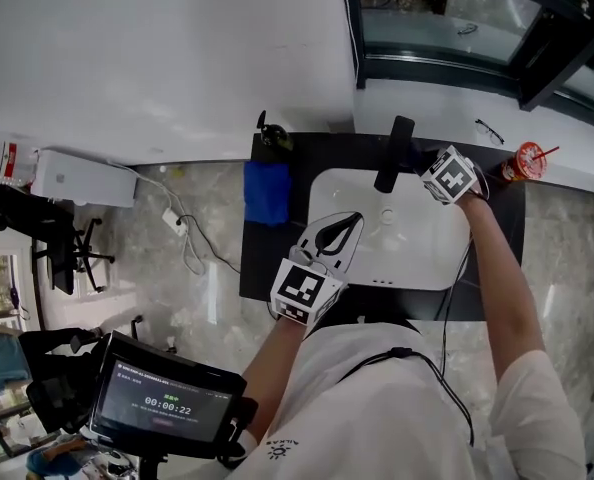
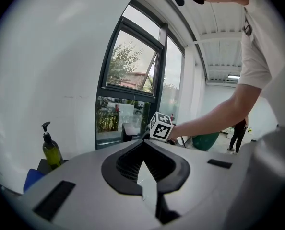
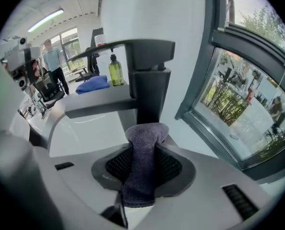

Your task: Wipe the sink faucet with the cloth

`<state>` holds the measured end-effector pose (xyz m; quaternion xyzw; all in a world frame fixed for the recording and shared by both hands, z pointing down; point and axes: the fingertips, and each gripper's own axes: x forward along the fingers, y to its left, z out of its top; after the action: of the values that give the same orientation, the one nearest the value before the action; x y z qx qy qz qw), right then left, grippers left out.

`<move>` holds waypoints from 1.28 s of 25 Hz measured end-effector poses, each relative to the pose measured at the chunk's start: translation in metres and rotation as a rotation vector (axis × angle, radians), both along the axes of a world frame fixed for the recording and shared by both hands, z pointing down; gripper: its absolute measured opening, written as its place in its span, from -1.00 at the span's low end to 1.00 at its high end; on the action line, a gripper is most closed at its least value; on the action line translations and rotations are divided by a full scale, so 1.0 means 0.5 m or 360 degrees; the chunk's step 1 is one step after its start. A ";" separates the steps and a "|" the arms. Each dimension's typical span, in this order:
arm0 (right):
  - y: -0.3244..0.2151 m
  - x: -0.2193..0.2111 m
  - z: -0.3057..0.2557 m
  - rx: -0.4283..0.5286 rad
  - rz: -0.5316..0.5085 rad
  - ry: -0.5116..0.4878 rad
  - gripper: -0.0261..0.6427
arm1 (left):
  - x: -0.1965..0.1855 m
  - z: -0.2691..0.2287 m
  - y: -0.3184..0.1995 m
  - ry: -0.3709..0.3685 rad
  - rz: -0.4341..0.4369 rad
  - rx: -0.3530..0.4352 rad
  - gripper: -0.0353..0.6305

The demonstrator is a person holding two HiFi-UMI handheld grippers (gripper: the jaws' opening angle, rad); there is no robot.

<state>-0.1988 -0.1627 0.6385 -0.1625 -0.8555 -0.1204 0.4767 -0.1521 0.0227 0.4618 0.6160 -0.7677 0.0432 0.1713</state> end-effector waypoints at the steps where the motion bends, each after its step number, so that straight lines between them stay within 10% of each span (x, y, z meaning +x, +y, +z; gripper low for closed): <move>1: 0.000 -0.001 -0.013 -0.0016 -0.0004 -0.0031 -0.56 | 0.001 0.000 -0.002 -0.0001 0.0010 0.0001 -0.91; 19: -0.029 0.008 -0.315 -0.0086 0.0000 -0.0596 -0.56 | 0.048 -0.023 -0.073 -0.0015 0.0238 0.0028 -0.91; 32: -0.061 0.051 -0.029 0.0025 0.0138 -0.0043 -0.56 | 0.014 -0.007 -0.024 -0.0003 0.0084 0.0000 -0.91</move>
<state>-0.1733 -0.1933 0.6240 -0.1197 -0.8671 -0.1085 0.4711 -0.1453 0.0105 0.4581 0.6360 -0.7514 0.0483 0.1692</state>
